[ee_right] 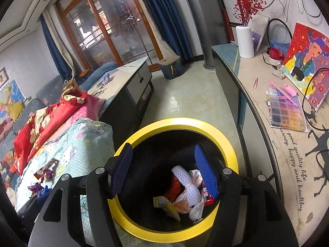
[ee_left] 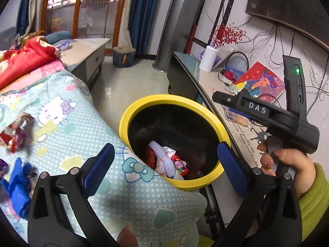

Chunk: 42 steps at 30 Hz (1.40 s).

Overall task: Collect trash
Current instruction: 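Open both tools to drop the snack bag and red bottle into the bin, then move both open tools back over the remaining wrappers and blue glove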

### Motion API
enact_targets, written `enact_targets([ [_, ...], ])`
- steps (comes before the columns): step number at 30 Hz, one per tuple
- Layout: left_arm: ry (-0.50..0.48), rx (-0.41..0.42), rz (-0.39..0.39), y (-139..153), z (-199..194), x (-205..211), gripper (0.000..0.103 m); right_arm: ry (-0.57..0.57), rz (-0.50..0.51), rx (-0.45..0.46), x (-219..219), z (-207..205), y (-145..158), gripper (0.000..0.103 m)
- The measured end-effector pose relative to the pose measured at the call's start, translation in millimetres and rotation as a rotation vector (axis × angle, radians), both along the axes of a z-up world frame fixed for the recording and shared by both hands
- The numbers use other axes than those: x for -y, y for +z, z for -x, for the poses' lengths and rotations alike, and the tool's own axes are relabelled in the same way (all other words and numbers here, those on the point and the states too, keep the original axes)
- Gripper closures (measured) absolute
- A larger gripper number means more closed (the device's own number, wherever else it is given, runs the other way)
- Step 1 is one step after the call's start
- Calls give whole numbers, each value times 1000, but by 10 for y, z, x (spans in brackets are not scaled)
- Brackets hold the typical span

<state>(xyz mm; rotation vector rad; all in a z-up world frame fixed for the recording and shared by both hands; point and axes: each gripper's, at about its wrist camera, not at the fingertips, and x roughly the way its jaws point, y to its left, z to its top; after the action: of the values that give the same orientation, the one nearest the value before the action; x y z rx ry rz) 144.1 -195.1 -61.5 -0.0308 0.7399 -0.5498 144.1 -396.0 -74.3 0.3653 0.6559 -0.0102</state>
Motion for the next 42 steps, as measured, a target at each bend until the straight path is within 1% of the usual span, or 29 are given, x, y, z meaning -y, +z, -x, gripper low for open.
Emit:
enact_targets([
  [6,47,29,9,99,11,-166,11,27,20,5,-121,28,42,42],
  [11,78,32,17,149,11,-293,11,54,30,14,-235,52,93,42],
  [20,146,49,58,235,36,-614,11,96,42,42,-430,101,232,39],
  [35,249,122,64,419,113,-993,11,193,63,77,-845,190,401,39],
  [42,288,141,71,469,141,-1188,11,240,76,92,-1038,232,469,39],
])
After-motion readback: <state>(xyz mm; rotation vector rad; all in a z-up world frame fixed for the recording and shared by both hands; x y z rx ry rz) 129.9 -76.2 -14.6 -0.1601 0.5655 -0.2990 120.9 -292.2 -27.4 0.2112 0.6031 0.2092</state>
